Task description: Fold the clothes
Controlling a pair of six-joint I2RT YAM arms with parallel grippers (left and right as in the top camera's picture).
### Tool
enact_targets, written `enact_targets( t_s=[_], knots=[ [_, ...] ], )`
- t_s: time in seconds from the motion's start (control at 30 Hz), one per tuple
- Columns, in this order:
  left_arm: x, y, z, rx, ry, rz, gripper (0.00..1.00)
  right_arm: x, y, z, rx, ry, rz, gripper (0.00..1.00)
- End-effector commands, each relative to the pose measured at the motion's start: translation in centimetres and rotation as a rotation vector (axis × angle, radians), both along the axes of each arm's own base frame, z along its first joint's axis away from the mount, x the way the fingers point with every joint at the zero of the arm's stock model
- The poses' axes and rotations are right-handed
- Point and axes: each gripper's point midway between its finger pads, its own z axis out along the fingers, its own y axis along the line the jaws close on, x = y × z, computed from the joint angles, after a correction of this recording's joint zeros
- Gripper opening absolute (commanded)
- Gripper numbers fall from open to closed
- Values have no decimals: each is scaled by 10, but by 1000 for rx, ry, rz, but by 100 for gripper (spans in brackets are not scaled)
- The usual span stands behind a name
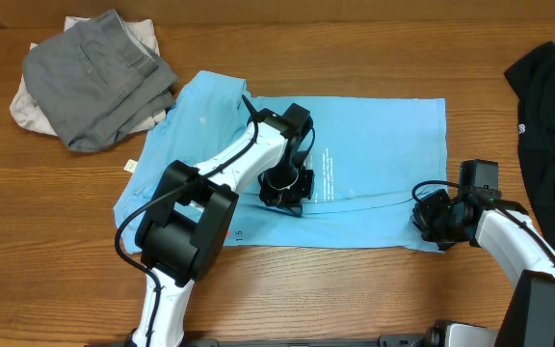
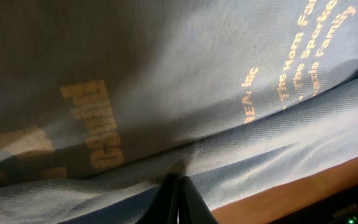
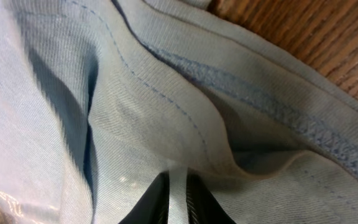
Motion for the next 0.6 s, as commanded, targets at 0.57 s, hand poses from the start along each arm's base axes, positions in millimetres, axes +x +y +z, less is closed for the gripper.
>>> enact_targets(
  t_s=[0.57],
  knots=[
    [-6,-11,-7,42,-14,4,5,-14,-11,-11,-59,58,-56,12]
  ],
)
